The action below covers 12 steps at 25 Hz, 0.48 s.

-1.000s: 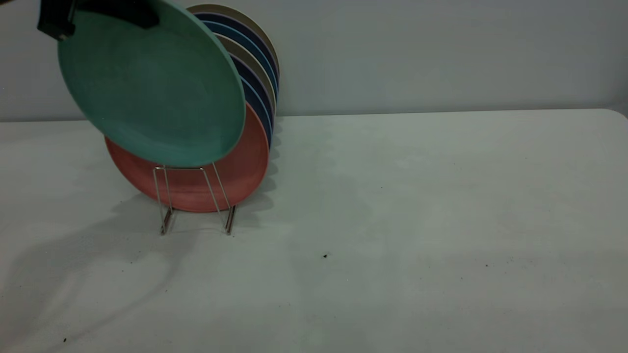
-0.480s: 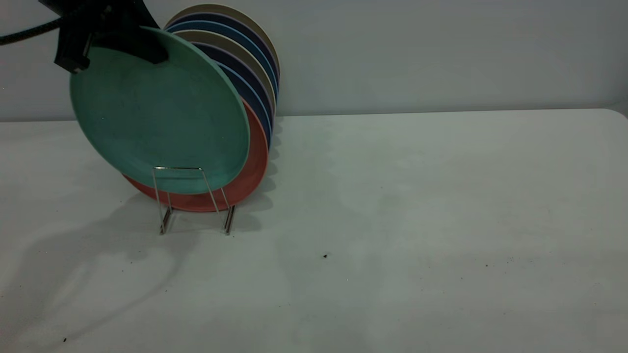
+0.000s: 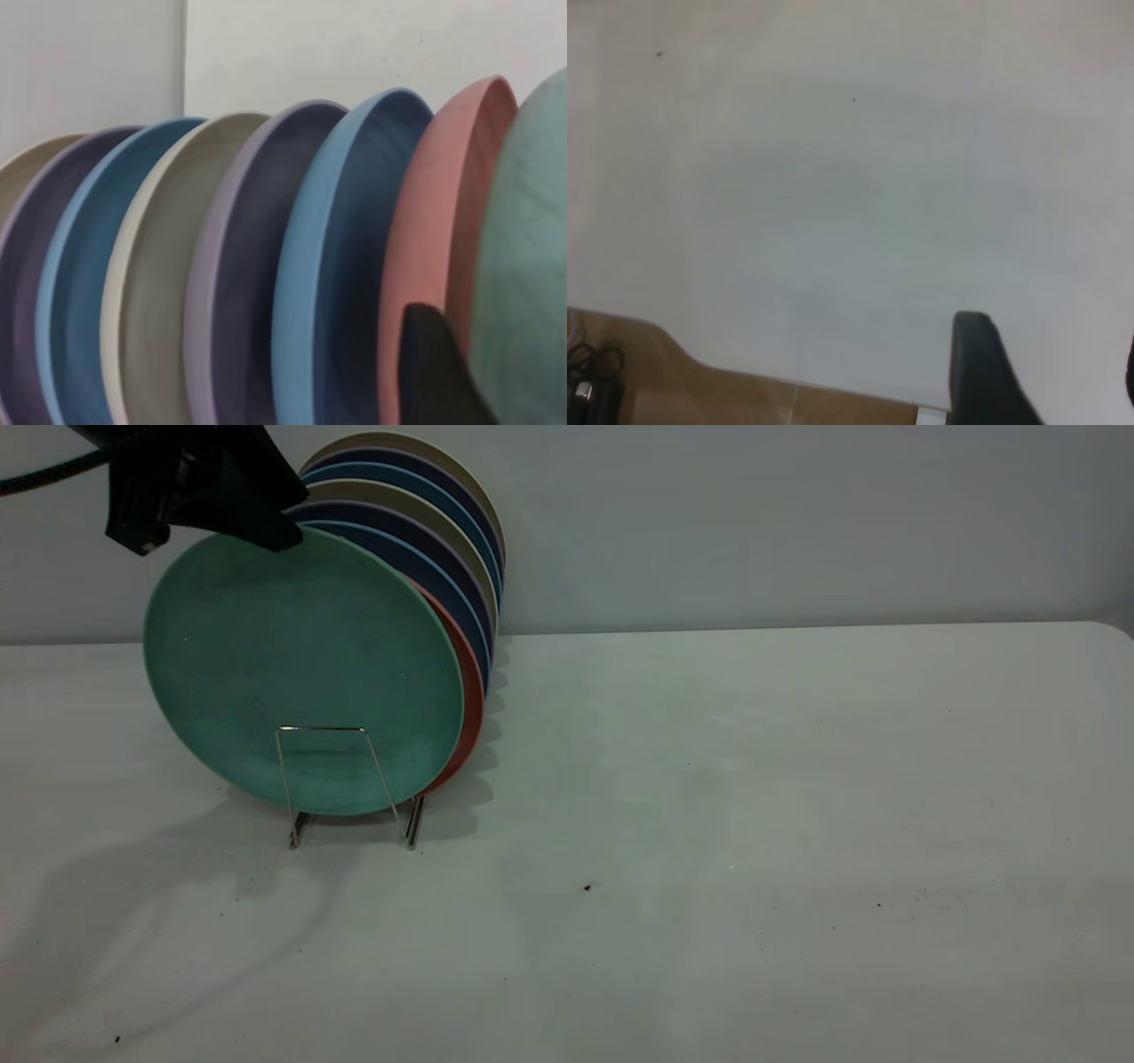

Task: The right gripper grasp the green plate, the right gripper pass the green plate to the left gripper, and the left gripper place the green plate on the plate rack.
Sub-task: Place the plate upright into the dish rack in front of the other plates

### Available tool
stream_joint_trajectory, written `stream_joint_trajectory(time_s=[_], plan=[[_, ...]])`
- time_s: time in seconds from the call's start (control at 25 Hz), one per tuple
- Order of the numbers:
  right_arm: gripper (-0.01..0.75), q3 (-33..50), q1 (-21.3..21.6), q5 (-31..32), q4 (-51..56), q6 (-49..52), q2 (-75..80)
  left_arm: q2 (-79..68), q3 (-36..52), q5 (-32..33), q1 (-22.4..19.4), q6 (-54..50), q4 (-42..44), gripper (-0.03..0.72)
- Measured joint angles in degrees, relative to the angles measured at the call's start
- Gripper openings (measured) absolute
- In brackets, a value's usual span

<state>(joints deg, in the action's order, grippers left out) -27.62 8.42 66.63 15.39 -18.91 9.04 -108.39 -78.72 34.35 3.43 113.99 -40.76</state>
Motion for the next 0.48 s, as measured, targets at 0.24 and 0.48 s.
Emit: stream_joint_trajectory(time_s=[0.24,0.48], plan=[[0.405,0.0,0.0,0.0,0.0,0.0,0.0,0.0,0.0,0.0,0.0,-5.5,0.3,0.473],[0.405,0.0,0.0,0.0,-0.1,0.0,0.0,0.1,0.0,4.7,0.0,-15.2,9.2,0.474]])
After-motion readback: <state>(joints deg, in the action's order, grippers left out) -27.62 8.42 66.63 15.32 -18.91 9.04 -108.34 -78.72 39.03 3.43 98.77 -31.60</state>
